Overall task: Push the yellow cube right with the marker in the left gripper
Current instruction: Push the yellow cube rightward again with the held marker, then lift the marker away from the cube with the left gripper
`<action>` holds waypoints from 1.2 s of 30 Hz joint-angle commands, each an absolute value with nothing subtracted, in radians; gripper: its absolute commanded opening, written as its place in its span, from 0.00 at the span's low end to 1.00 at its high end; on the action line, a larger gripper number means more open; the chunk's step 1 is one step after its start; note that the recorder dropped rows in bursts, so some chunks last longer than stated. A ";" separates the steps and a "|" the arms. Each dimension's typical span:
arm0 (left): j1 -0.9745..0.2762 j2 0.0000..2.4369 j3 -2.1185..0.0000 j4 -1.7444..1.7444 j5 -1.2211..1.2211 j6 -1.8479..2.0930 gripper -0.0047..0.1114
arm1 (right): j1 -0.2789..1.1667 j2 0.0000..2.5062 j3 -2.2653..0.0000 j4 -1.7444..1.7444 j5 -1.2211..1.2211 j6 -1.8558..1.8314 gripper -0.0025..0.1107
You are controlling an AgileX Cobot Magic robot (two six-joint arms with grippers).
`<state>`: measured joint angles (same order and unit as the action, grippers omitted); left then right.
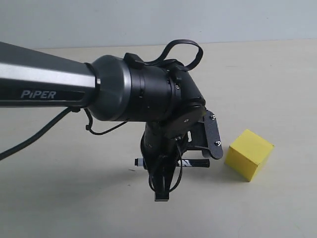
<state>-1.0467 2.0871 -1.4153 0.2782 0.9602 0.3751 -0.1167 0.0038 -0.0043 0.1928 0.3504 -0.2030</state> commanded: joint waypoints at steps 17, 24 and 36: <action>-1.003 2.089 -1.422 0.278 0.925 0.311 0.04 | -0.123 0.000 0.000 0.196 0.346 -0.204 0.02; -1.020 2.089 -1.422 0.204 0.822 0.306 0.04 | -0.123 0.000 0.000 0.196 0.346 -0.204 0.02; -1.067 2.221 -1.622 0.171 0.735 0.297 0.04 | -0.123 0.000 0.000 0.196 0.346 -0.204 0.02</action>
<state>-1.0698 2.2103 -1.5736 0.1767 0.7051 0.3116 -0.1167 0.0038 -0.0043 0.1928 0.3504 -0.2030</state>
